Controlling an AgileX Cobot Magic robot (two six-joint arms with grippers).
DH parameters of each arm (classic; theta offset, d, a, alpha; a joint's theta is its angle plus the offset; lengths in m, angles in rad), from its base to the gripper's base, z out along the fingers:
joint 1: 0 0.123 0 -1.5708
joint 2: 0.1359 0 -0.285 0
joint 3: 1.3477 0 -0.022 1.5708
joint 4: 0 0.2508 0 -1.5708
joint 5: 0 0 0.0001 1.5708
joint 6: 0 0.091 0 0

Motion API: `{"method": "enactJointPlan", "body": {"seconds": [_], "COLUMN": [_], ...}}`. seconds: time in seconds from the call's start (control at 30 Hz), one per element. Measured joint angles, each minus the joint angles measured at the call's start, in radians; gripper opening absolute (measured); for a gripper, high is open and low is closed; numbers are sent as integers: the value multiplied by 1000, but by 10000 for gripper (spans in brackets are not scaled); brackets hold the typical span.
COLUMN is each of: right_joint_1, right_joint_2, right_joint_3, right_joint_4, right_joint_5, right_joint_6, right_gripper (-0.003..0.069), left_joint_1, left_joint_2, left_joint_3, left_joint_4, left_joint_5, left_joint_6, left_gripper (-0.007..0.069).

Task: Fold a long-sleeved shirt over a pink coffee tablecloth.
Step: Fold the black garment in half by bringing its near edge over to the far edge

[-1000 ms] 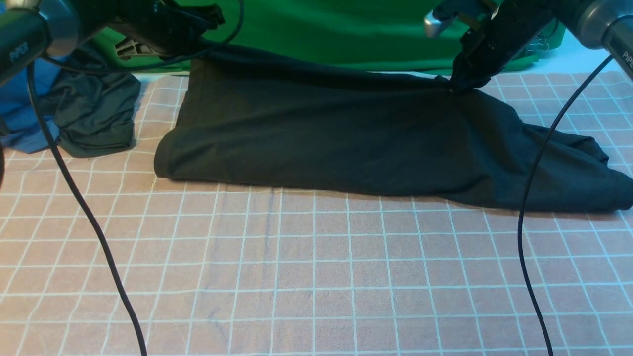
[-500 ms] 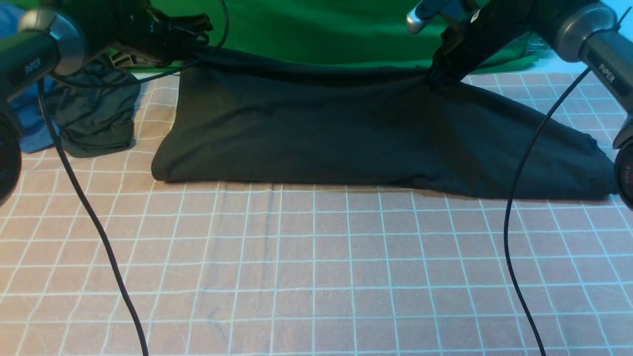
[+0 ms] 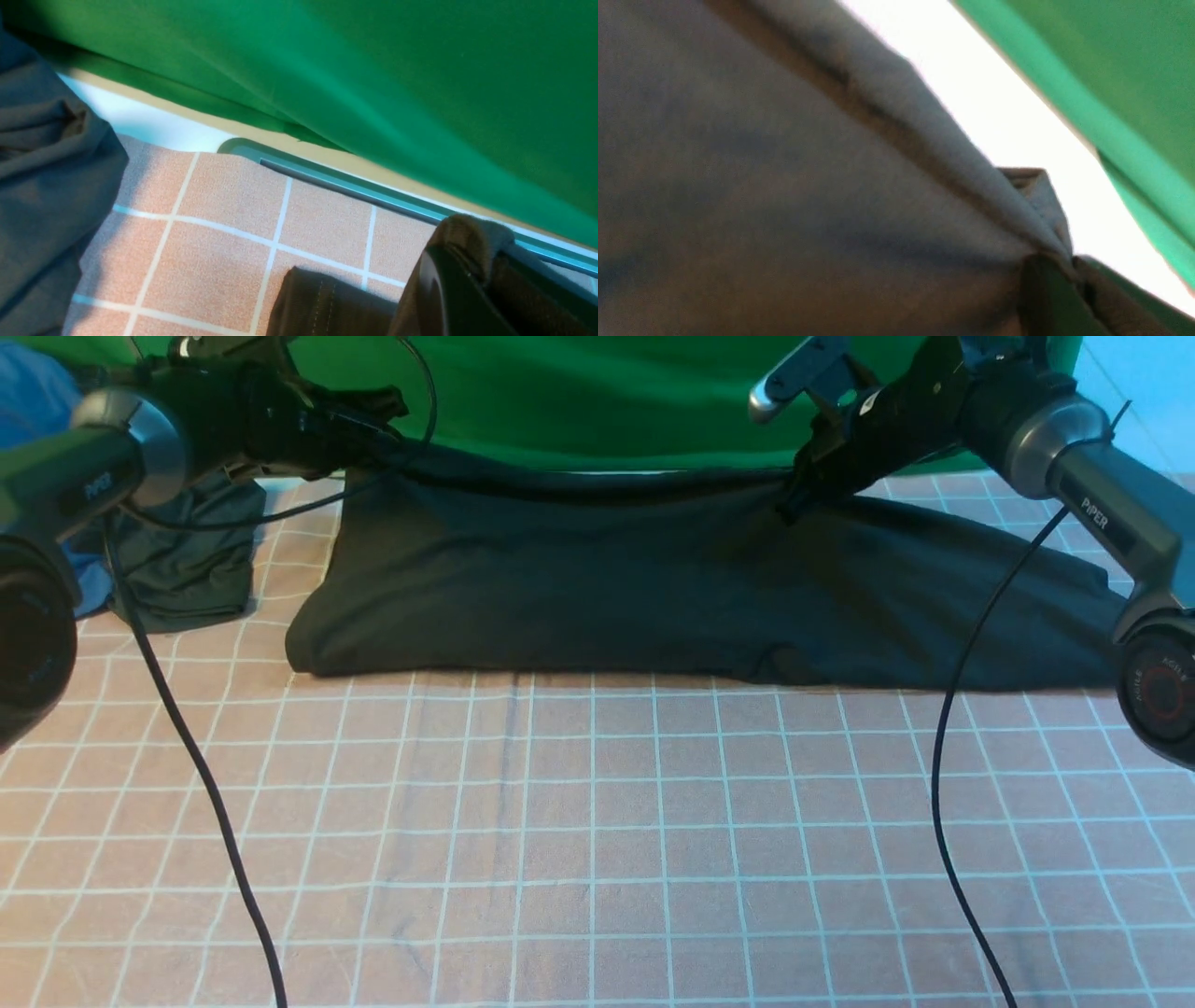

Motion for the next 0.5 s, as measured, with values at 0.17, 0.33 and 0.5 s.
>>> {"method": "enactJointPlan", "body": {"seconds": [0.17,0.33,0.5], "right_joint_1": [9,10,10], "right_joint_2": [0,-3,-59], "right_joint_3": [0,0,0], "right_joint_4": [-2,-33,-80], "right_joint_5": [-30,-9,169], "right_joint_6": [53,167,264], "right_gripper": [189,419,403], "left_joint_1": [0,1,1], "left_joint_2": [4,-22,-122], "left_joint_3": [-1,-3,-4], "left_joint_4": [7,49,75], "left_joint_5": [-16,14,153], "left_joint_6": [0,0,0], "left_gripper": [195,392,442]}}
